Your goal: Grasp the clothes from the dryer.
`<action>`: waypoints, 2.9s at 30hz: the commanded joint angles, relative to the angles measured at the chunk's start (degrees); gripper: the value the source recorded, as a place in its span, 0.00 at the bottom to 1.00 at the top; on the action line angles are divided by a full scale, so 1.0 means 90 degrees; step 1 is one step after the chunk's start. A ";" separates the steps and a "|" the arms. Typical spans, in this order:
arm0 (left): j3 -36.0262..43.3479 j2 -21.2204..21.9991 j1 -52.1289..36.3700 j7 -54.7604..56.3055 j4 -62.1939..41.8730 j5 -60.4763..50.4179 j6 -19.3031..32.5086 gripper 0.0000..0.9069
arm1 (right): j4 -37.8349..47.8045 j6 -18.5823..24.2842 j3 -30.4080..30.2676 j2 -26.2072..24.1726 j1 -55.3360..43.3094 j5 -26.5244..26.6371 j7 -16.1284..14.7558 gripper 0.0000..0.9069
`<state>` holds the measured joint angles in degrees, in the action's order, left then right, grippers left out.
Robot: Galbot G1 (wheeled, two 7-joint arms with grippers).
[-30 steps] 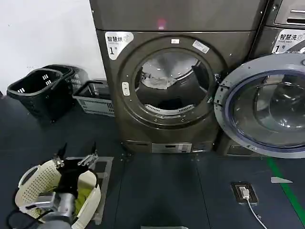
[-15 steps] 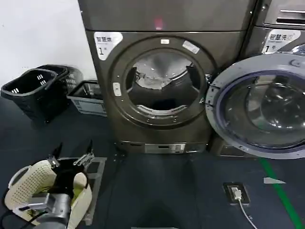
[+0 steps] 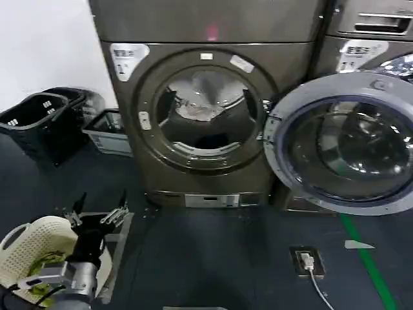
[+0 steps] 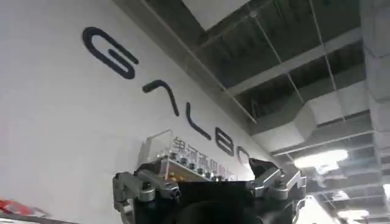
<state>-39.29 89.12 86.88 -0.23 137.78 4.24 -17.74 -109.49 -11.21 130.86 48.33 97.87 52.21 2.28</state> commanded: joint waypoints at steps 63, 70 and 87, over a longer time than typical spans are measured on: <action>0.0170 -0.0111 -0.0275 -0.0266 -0.0286 -0.0013 -0.0016 1.00 | -0.0033 0.0449 -0.0129 0.0130 0.0009 0.0001 -0.0075 1.00; 0.0175 -0.0109 -0.0259 -0.0275 -0.0273 -0.0022 -0.0011 1.00 | -0.0018 0.0469 -0.0129 0.0149 0.0001 0.0000 -0.0079 1.00; 0.0160 -0.0129 -0.0193 -0.0333 -0.0190 -0.0018 0.0001 1.00 | -0.0040 0.0484 -0.0145 0.0179 -0.0002 0.0008 -0.0100 1.00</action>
<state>-37.81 87.96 85.08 -3.19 136.02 4.07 -17.79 -109.78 -6.88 129.57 49.90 97.86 52.23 1.39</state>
